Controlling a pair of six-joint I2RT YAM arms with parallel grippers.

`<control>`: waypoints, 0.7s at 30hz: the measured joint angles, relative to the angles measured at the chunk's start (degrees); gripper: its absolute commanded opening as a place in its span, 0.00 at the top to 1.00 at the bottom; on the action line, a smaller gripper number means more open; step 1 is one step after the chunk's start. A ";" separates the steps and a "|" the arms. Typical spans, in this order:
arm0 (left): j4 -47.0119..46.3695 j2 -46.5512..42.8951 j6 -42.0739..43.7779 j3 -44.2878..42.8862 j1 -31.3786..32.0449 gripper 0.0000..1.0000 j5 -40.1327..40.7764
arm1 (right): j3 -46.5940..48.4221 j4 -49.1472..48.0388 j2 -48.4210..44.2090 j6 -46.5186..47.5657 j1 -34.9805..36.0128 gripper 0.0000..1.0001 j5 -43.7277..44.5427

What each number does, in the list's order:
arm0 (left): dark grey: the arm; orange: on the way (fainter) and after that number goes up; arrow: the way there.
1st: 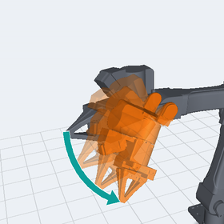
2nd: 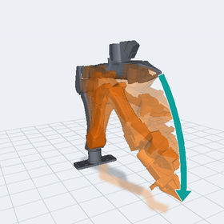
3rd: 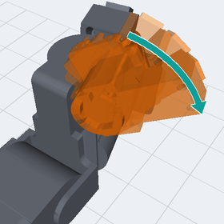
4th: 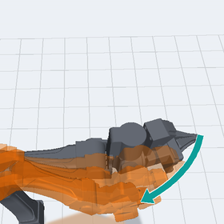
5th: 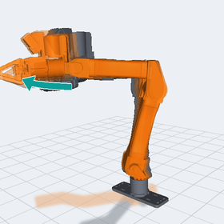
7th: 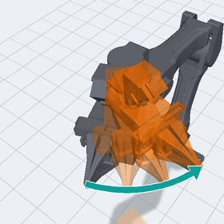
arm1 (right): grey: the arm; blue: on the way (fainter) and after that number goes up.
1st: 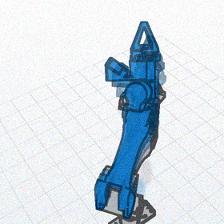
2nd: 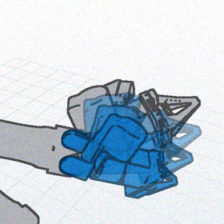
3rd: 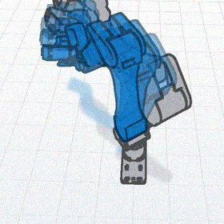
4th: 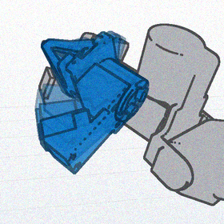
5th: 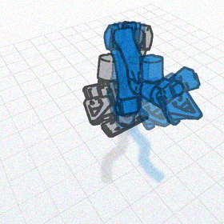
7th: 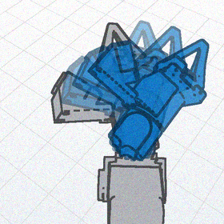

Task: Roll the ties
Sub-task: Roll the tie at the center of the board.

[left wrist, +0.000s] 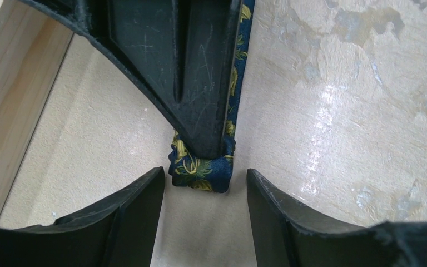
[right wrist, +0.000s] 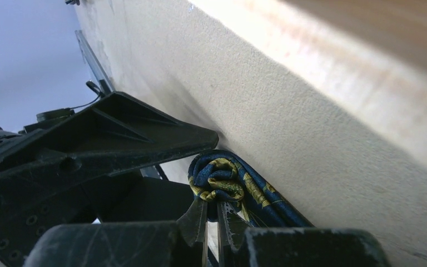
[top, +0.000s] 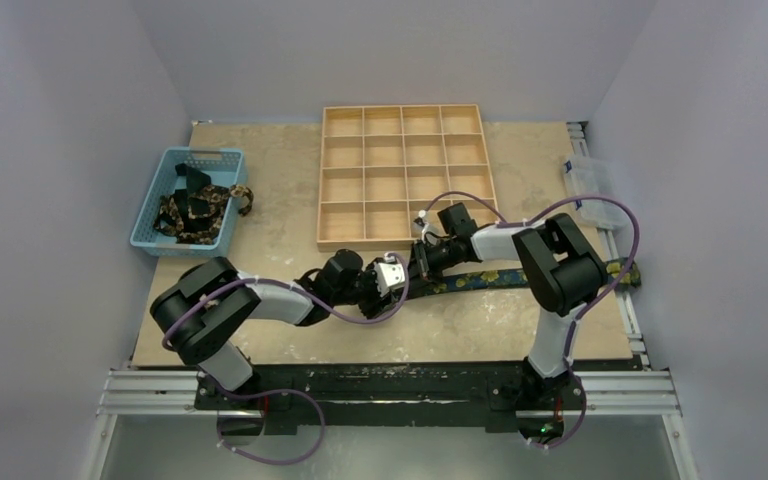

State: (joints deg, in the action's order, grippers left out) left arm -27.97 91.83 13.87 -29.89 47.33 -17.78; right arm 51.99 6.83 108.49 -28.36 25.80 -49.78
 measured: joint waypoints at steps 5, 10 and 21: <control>-3.78 0.98 -0.92 0.90 0.00 0.42 -0.02 | 0.00 2.60 -0.09 3.32 -1.36 1.00 -1.16; -4.39 1.42 -0.81 0.87 -0.04 0.36 -0.68 | 0.28 4.96 0.55 7.10 -2.45 1.00 -3.06; -10.25 7.08 -0.81 -1.36 -0.04 0.74 -5.11 | 0.83 7.04 2.27 12.13 -3.43 1.00 -5.73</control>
State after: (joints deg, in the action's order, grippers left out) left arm -38.22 98.91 13.06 -31.24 47.29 -22.90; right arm 52.82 13.87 110.76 -16.23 22.37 -55.51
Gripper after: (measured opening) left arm 0.395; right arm 0.024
